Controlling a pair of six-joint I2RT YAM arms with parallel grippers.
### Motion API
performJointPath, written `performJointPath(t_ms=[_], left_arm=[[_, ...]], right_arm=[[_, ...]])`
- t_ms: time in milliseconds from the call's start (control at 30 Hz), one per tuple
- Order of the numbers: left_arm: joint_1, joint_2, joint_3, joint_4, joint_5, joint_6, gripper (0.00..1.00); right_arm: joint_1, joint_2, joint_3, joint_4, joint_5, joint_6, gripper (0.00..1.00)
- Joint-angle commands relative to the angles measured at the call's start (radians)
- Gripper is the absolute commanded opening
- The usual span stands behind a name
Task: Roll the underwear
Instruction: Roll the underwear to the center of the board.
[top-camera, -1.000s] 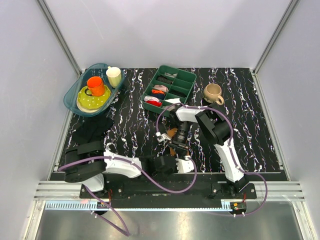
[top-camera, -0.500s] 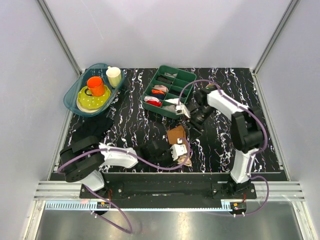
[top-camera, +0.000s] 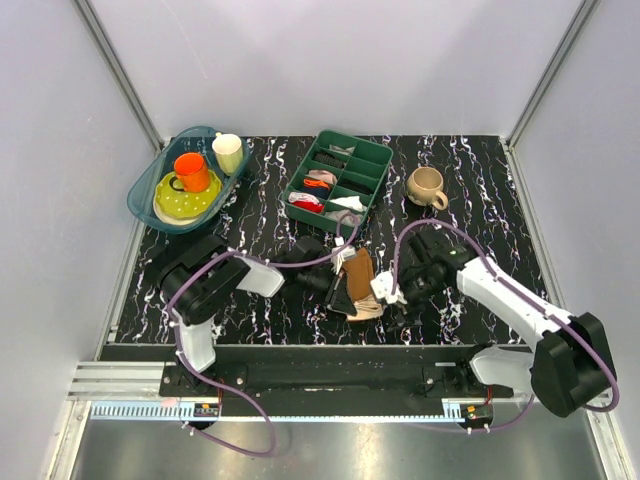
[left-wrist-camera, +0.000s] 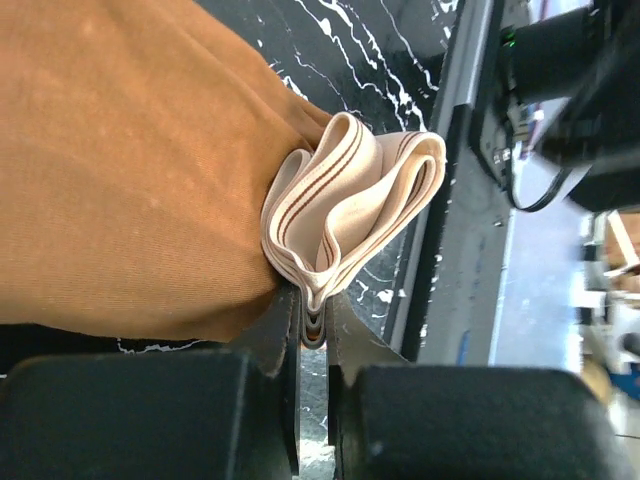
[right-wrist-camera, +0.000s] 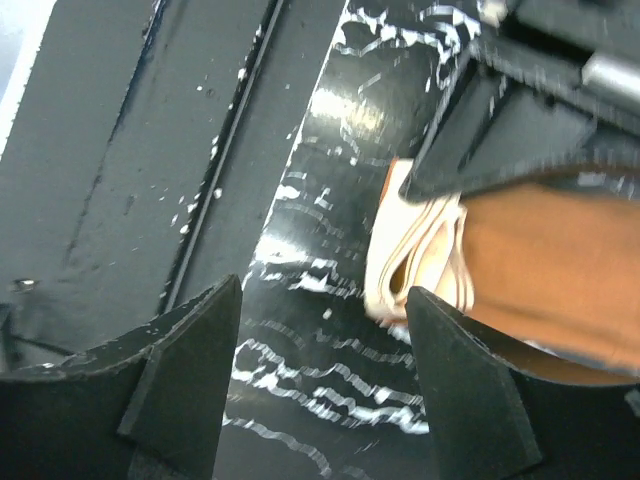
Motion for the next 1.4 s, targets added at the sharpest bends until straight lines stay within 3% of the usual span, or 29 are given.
performJointPath(t_ms=[0,167,367,567,700,833,967,1133,1233,1267,1367], left_arm=[[0.039,0.090,0.005,0.063,0.096,-0.199,0.00],[0.071,0.169,-0.009,0.182,0.110,-0.323,0.01],[0.077,0.196,-0.016,0.290,0.087,-0.427,0.02],[0.087,0.137,-0.048,0.377,0.032,-0.467,0.13],[0.096,-0.033,-0.120,0.362,-0.042,-0.394,0.30],[0.097,-0.271,-0.208,0.259,-0.204,-0.214,0.41],[0.082,-0.529,-0.369,0.227,-0.336,-0.021,0.48],[-0.030,-0.846,-0.502,0.210,-0.497,0.185,0.56],[-0.033,-0.963,-0.547,0.184,-0.607,0.182,0.75],[-0.033,-0.985,-0.555,0.152,-0.644,0.152,0.87],[-0.028,-1.042,-0.588,0.164,-0.737,0.086,0.99]], right_arm=[[0.131,0.049,-0.008,0.234,0.056,-0.078,0.74],[0.219,0.083,-0.109,0.445,0.175,-0.055,0.73],[0.258,0.118,-0.191,0.548,0.327,-0.081,0.71],[0.258,0.198,-0.232,0.653,0.445,-0.049,0.66],[0.256,0.215,-0.228,0.667,0.490,-0.001,0.65],[0.256,0.259,-0.194,0.615,0.506,0.030,0.53],[0.258,0.343,-0.122,0.546,0.508,0.080,0.42],[0.256,0.380,-0.025,0.400,0.445,0.126,0.31],[0.256,0.409,0.044,0.288,0.378,0.151,0.28],[0.255,0.437,0.061,0.262,0.346,0.160,0.28],[0.256,0.494,0.125,0.150,0.287,0.187,0.26]])
